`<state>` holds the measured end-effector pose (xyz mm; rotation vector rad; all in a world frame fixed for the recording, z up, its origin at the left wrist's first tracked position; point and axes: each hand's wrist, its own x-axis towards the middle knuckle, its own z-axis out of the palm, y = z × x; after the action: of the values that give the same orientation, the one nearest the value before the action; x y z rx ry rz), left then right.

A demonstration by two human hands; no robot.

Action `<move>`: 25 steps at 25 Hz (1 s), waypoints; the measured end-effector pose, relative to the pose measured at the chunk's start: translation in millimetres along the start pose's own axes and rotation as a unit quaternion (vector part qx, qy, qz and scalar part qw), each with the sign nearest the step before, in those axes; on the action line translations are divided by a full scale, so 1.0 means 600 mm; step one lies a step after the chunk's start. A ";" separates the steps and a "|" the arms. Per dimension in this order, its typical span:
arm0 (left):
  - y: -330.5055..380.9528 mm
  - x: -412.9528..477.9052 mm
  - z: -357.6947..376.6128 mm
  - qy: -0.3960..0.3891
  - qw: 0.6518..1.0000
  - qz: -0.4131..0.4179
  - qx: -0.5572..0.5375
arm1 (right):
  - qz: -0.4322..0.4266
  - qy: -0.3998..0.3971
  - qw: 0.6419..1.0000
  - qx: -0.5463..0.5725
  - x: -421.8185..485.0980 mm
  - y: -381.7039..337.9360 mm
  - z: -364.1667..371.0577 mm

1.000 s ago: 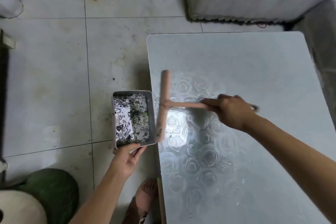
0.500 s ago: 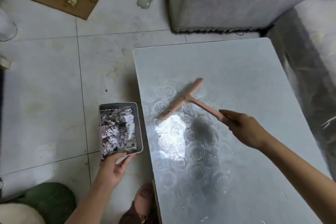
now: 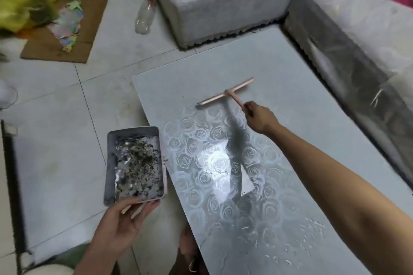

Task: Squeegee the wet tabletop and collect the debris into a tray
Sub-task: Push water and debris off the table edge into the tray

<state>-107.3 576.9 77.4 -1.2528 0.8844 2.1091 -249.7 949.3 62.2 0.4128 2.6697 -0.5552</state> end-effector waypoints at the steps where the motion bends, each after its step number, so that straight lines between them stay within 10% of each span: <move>1: -0.007 -0.007 0.001 -0.003 1.000 -0.001 0.006 | 0.007 -0.006 1.000 -0.009 0.012 -0.003 0.004; 11: -0.077 -0.048 0.064 -0.006 0.996 -0.015 0.083 | 0.043 -0.171 0.980 -0.091 -0.328 0.096 0.032; 19: -0.111 -0.049 0.081 -0.007 0.992 -0.020 0.125 | 0.104 -0.062 0.992 -0.017 -0.092 0.135 -0.088; 25: -0.104 -0.074 0.087 -0.014 0.987 -0.032 0.154 | 0.125 -0.120 0.985 -0.003 -0.302 0.155 0.032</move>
<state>-72.2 652.1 119.0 -1.0729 1.0943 1.8505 -50.7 986.0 92.4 0.6257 2.3463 -0.4862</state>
